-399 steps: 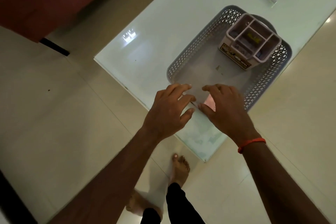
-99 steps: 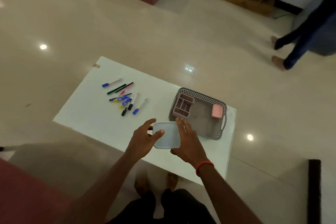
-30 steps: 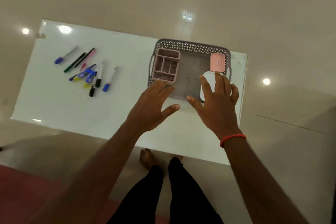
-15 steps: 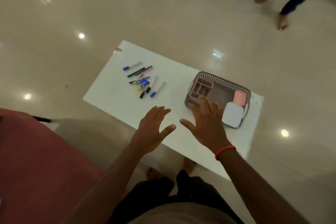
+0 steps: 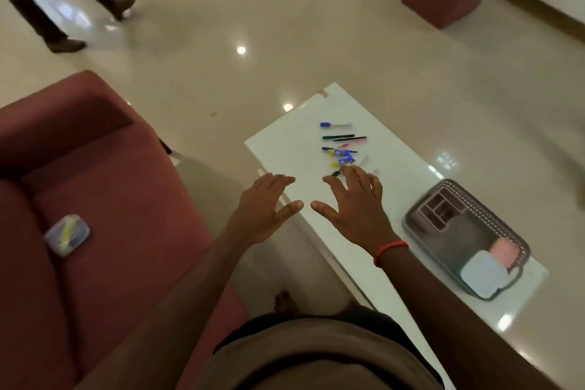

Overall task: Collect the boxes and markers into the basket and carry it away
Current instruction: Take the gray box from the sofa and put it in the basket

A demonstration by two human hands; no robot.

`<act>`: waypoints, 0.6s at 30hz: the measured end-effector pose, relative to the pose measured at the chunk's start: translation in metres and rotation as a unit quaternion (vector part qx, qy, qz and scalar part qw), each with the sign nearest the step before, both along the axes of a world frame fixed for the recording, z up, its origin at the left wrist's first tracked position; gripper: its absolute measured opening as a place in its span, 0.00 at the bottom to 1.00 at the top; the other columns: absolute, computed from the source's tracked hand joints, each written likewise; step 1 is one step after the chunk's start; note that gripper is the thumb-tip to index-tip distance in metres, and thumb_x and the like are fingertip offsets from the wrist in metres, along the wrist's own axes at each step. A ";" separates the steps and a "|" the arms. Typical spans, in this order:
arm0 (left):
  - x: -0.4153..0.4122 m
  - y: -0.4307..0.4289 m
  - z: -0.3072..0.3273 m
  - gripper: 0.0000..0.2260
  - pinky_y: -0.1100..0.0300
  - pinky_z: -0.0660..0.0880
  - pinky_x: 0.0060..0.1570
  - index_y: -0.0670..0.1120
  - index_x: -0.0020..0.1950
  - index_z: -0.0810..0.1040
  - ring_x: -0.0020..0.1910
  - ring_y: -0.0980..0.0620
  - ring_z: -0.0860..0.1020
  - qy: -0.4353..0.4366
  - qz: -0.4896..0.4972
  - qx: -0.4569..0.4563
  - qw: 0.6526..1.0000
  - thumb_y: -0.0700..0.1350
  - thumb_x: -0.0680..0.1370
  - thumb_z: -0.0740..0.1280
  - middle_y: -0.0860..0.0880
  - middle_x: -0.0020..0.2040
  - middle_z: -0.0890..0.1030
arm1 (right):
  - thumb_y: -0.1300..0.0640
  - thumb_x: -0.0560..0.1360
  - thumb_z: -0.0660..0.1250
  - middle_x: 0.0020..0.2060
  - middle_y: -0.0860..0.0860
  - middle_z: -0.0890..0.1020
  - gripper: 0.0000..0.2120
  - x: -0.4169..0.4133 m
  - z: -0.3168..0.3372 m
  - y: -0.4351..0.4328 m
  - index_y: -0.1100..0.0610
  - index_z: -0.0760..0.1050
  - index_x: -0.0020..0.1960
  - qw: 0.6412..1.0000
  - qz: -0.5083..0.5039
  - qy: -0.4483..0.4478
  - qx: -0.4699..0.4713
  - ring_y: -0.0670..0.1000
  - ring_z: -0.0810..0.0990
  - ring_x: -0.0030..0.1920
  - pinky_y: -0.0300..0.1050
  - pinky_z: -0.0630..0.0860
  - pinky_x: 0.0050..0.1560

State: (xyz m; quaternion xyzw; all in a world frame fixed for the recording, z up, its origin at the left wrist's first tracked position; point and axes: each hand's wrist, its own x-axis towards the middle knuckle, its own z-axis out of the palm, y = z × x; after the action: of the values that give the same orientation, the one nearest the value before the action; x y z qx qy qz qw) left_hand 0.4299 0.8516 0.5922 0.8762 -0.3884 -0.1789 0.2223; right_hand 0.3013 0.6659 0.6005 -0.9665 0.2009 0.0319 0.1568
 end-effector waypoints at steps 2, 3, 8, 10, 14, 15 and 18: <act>0.010 0.022 -0.001 0.28 0.43 0.67 0.69 0.54 0.75 0.67 0.75 0.50 0.64 -0.001 0.023 0.009 1.000 0.66 0.79 0.58 0.54 0.73 0.70 | 0.28 0.75 0.49 0.76 0.55 0.64 0.33 0.020 0.000 0.015 0.46 0.67 0.72 1.000 0.026 -0.001 0.001 0.58 0.54 0.78 0.59 0.50 0.76; 0.015 0.033 -0.001 0.28 0.42 0.67 0.69 0.54 0.75 0.66 0.74 0.50 0.64 0.000 0.037 0.013 0.999 0.66 0.79 0.58 0.53 0.73 0.70 | 0.28 0.75 0.50 0.76 0.55 0.64 0.33 0.030 0.000 0.022 0.46 0.67 0.72 0.999 0.039 -0.001 -0.001 0.58 0.55 0.78 0.59 0.49 0.76; 0.038 0.082 -0.004 0.31 0.42 0.67 0.69 0.53 0.75 0.67 0.74 0.50 0.65 0.004 0.092 0.013 0.996 0.69 0.78 0.54 0.53 0.73 0.70 | 0.28 0.76 0.51 0.75 0.55 0.65 0.33 0.073 0.003 0.059 0.46 0.67 0.73 0.995 0.097 -0.005 0.002 0.57 0.55 0.78 0.59 0.50 0.75; 0.045 0.098 -0.005 0.32 0.45 0.67 0.70 0.52 0.75 0.68 0.73 0.50 0.66 0.000 0.125 0.004 0.992 0.70 0.78 0.54 0.52 0.73 0.71 | 0.28 0.75 0.51 0.75 0.55 0.66 0.33 0.089 0.004 0.073 0.46 0.68 0.72 0.992 0.124 -0.010 -0.005 0.57 0.56 0.77 0.59 0.51 0.75; 0.056 0.120 -0.008 0.33 0.50 0.65 0.69 0.52 0.74 0.69 0.72 0.50 0.67 0.005 0.194 -0.012 0.981 0.70 0.77 0.54 0.52 0.72 0.72 | 0.28 0.76 0.51 0.74 0.54 0.67 0.32 0.118 0.008 0.088 0.46 0.68 0.72 0.984 0.176 -0.012 -0.003 0.57 0.57 0.77 0.58 0.52 0.75; 0.059 0.123 -0.009 0.33 0.48 0.66 0.69 0.52 0.74 0.68 0.73 0.51 0.67 0.009 0.212 -0.009 0.977 0.72 0.77 0.53 0.52 0.72 0.72 | 0.28 0.76 0.52 0.74 0.54 0.67 0.32 0.127 0.009 0.090 0.45 0.68 0.71 0.982 0.188 -0.011 0.000 0.56 0.57 0.77 0.58 0.52 0.75; 0.069 0.131 -0.011 0.35 0.44 0.65 0.68 0.55 0.75 0.66 0.75 0.51 0.64 0.028 0.254 0.004 0.967 0.74 0.75 0.50 0.53 0.74 0.69 | 0.29 0.76 0.52 0.74 0.53 0.67 0.31 0.157 0.010 0.094 0.45 0.68 0.71 0.976 0.219 -0.008 0.002 0.56 0.56 0.77 0.57 0.51 0.75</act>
State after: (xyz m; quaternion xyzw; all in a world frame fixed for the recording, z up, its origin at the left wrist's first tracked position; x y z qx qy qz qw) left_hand 0.4993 0.9824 0.5812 0.9416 -0.1467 -0.1422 0.2677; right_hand 0.4582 0.7596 0.6101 -0.9868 -0.0171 0.0579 0.1500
